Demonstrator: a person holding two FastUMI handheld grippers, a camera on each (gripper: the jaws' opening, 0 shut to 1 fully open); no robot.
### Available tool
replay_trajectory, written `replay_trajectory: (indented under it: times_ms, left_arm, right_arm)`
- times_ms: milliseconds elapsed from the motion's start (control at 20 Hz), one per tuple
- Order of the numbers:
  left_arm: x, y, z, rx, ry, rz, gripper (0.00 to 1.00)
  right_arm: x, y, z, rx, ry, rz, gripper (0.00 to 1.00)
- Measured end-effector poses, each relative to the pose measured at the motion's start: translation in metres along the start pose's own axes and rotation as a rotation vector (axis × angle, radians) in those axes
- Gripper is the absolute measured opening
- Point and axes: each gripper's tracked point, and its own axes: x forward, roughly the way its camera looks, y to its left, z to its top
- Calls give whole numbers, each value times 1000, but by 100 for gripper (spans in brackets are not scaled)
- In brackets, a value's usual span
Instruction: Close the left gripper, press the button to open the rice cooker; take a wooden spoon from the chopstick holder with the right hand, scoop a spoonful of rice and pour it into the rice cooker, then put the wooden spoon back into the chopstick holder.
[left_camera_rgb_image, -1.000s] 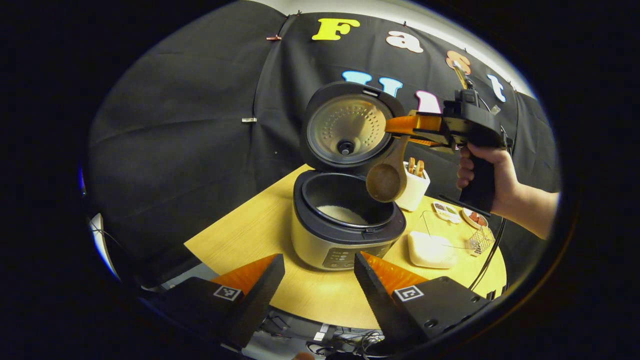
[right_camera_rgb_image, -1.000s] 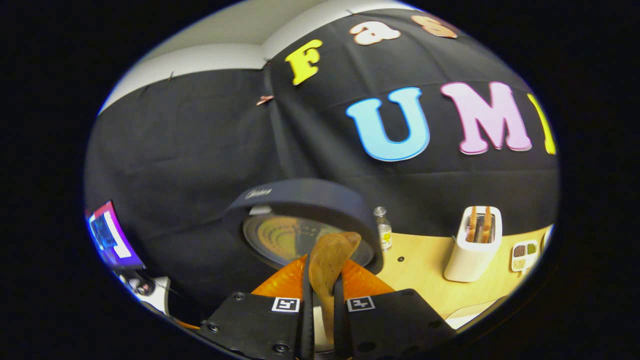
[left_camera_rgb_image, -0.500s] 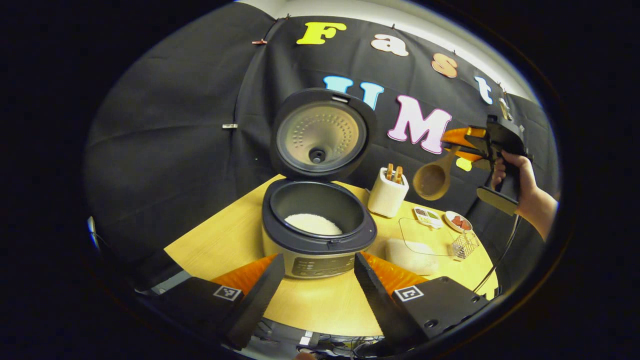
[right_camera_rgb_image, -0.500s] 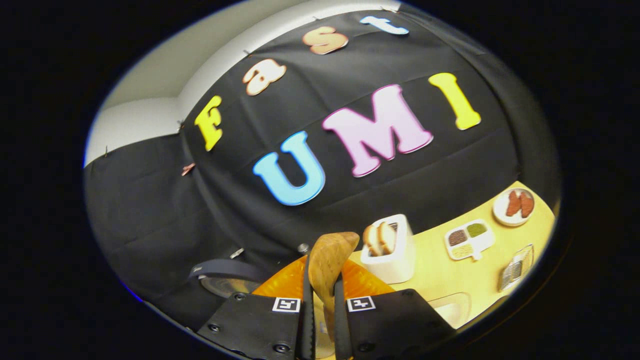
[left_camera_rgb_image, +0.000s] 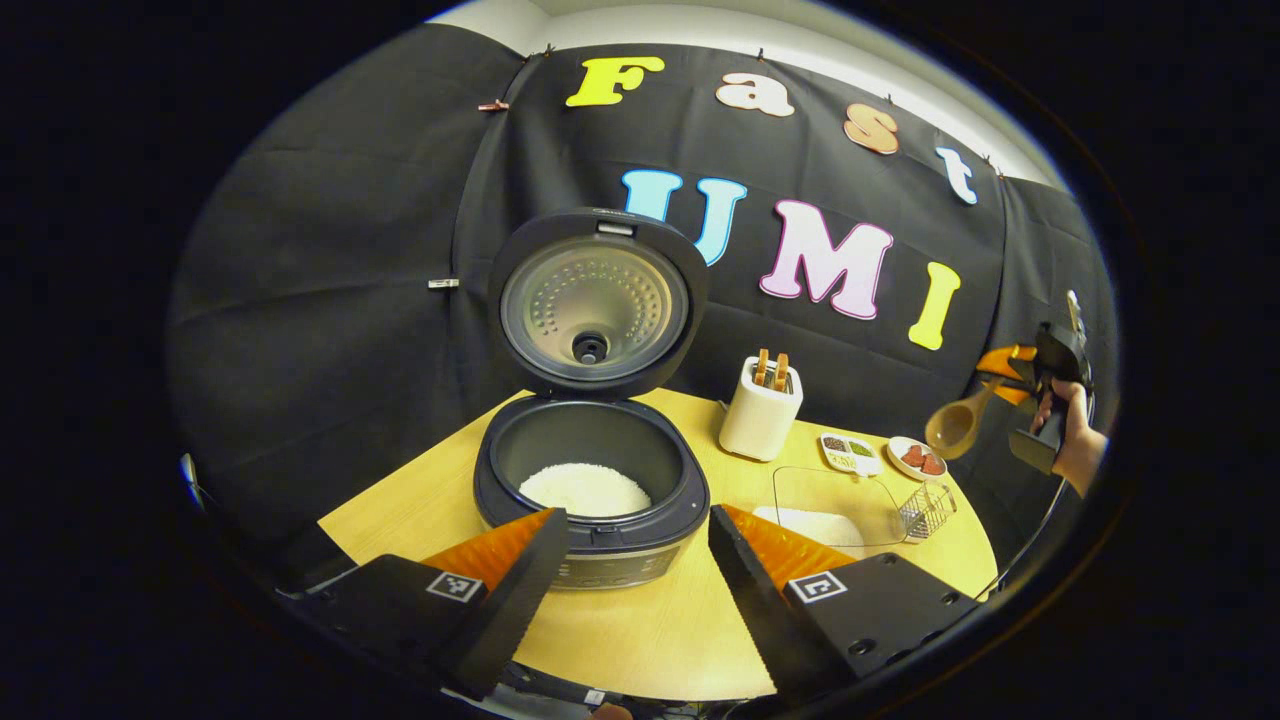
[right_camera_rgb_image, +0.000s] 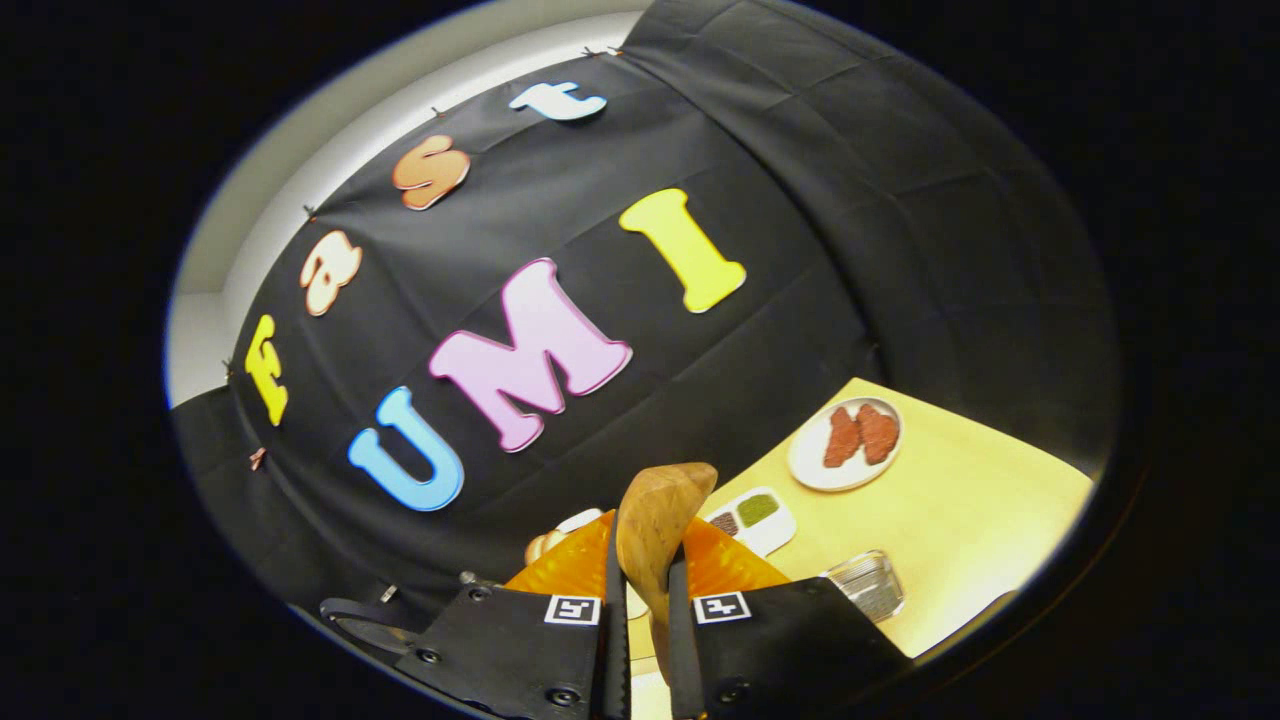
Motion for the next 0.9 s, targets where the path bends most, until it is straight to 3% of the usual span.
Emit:
replay_trajectory:
  times_ms: [450,600,650,700,900]
  left_arm:
    - [10,-40,26,-73,-30,121,95]
    - [12,-47,39,-42,-47,152,95]
    - [12,-49,41,-31,-49,159,95]
    - [13,-50,44,-24,-49,166,95]
    - [14,-51,58,-17,-66,199,95]
  right_arm:
    - [31,-119,-13,13,40,-157,19]
    - [43,-147,-30,40,72,-205,19]
    - [47,-154,-37,44,86,-222,14]
    - [51,-161,-46,41,100,-232,19]
    - [60,-174,-68,37,140,-266,20]
